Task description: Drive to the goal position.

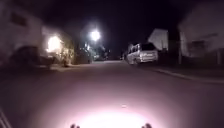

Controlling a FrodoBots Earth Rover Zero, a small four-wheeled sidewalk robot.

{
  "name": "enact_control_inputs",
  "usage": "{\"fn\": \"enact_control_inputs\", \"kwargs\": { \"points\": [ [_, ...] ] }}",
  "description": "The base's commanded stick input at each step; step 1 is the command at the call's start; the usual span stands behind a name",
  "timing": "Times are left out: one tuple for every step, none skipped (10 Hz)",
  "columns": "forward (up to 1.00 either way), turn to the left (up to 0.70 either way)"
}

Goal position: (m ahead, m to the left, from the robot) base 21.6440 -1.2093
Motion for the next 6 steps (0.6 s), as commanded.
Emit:
{"fn": "enact_control_inputs", "kwargs": {
  "points": [
    [1.00,-0.22],
    [1.00,-0.15],
    [1.00,-0.07],
    [1.00,0.00],
    [1.00,0.00],
    [1.00,0.00]
  ]
}}
